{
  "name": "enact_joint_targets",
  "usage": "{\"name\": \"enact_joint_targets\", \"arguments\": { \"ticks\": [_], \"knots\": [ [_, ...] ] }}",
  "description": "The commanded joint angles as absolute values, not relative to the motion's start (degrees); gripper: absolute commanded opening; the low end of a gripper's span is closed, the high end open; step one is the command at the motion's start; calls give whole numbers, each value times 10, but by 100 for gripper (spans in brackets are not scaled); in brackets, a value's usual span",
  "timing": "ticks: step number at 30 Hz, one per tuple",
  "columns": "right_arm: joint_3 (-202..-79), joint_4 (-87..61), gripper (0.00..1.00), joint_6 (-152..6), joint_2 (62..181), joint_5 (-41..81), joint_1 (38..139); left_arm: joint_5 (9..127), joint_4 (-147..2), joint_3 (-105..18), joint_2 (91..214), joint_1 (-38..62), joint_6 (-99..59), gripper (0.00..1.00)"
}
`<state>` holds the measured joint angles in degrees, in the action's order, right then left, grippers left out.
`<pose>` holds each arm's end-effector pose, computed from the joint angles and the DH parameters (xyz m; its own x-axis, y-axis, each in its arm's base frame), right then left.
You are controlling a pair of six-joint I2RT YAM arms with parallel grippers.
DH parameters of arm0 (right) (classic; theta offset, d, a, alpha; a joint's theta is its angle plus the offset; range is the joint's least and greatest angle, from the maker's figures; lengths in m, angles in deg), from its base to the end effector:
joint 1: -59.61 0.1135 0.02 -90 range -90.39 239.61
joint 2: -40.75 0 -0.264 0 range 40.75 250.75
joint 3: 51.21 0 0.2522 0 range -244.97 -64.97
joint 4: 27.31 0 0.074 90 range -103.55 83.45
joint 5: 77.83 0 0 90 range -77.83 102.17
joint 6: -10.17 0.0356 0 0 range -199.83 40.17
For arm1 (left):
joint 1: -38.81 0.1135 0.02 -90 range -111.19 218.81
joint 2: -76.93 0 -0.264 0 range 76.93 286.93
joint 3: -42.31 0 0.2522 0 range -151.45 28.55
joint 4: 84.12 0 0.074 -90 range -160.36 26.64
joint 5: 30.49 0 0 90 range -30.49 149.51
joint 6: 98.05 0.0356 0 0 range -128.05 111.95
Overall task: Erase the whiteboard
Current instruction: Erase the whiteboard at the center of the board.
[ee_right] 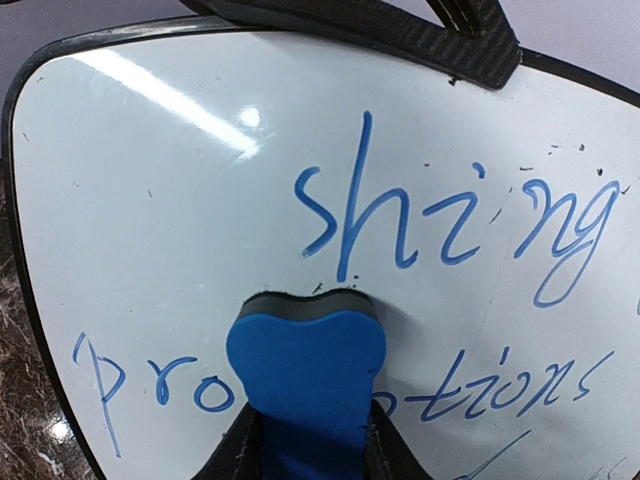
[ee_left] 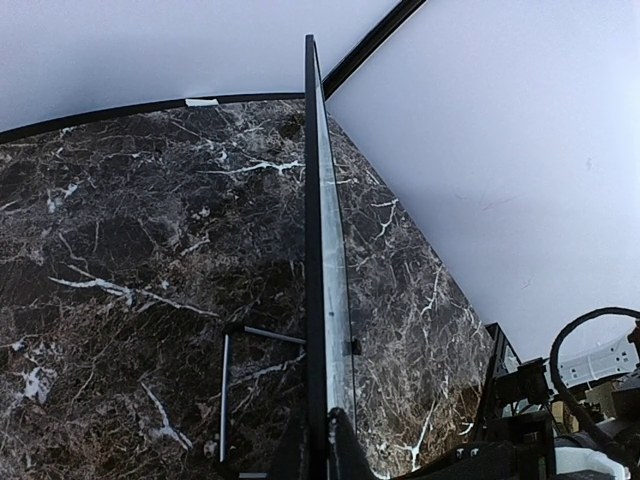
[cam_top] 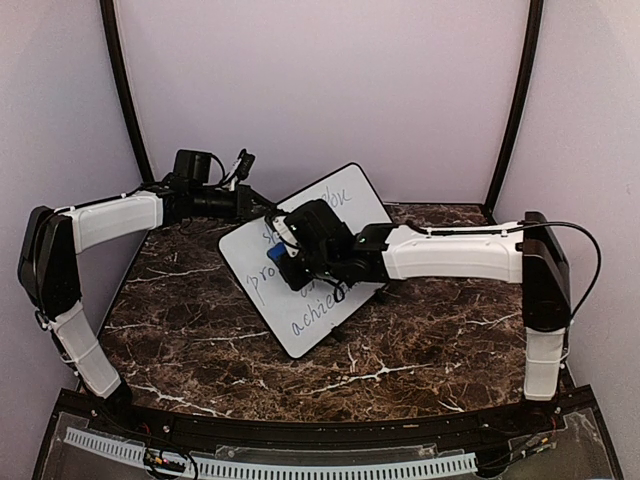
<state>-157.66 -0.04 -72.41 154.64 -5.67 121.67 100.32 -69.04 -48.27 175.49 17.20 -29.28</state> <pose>0.2278 0.4063 0.2608 -0.3579 -0.4125 -0.8377 -0.6825 0.7279 -0.0668 0.3651 -0.1697 0.3000 -0.6428 -0.0402 -0.7650 0.6491 0.5017 -0.5718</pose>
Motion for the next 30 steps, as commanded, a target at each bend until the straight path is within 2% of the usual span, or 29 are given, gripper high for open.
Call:
{"name": "enact_joint_targets", "arguments": {
  "ticks": [1, 15, 30],
  "knots": [
    [-1615, 16, 29, -731, 1570, -72, 1208, 1014, -686, -474, 1723, 164, -285, 0],
    [-1735, 40, 30, -759, 1624, -75, 1191, 1015, -685, -475, 1723, 164, -284, 0],
    [-1588, 21, 29, -726, 1551, -55, 1195, 1014, -686, -475, 1724, 164, -284, 0]
  ]
}}
